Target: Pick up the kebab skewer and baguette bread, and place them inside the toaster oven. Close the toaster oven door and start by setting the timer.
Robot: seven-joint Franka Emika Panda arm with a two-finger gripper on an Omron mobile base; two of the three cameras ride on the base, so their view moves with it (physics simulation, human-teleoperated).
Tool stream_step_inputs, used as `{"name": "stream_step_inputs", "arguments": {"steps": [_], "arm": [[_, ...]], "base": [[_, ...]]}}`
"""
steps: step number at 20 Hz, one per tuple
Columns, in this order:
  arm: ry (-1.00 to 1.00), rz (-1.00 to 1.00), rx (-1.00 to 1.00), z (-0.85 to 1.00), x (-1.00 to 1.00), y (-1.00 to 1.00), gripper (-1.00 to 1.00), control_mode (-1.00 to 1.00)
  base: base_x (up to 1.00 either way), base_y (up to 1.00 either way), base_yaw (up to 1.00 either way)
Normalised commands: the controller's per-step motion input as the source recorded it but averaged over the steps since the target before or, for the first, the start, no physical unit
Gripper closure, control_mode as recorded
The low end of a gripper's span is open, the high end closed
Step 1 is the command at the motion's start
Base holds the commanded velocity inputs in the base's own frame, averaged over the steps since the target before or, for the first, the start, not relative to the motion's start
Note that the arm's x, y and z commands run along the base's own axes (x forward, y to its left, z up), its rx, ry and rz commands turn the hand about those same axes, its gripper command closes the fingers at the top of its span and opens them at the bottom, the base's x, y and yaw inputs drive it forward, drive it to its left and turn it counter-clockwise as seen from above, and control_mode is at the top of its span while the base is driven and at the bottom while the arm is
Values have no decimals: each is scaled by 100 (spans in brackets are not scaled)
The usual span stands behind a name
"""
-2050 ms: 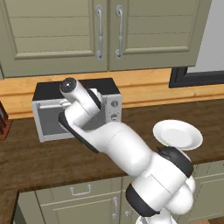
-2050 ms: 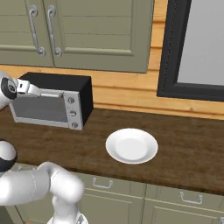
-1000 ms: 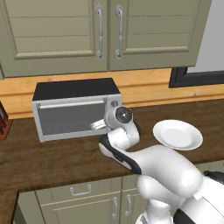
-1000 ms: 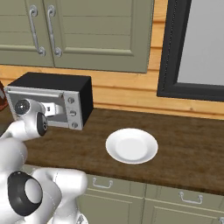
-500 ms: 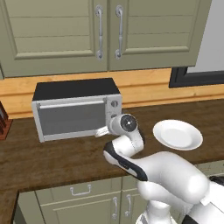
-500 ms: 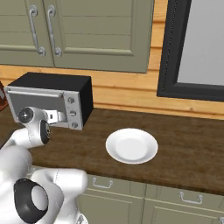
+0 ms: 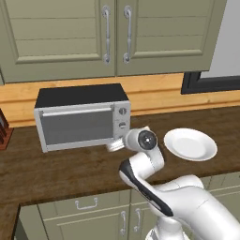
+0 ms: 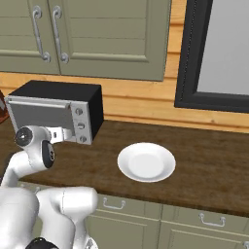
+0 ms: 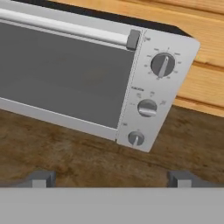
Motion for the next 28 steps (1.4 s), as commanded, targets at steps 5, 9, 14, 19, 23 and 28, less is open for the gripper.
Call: {"name": "stream_step_inputs", "arguments": {"steps": [5,9,14,19,23,28], "arm": [[0,-3,0,-7,-4,-22,-100,-100],[2,-15,0,-19,1,0,-100,-100],[2,-5,-13,-7,0,6,-100,-100],[2,-3,-13,0,0,1,-100,-100],[15,0,-27,9,0,0,-100,-100],[29,10,-50,33,0,2,-100,-100]], "base": [[0,0,0],[0,0,0],[0,0,0],[0,0,0],[0,0,0],[0,0,0]]}}
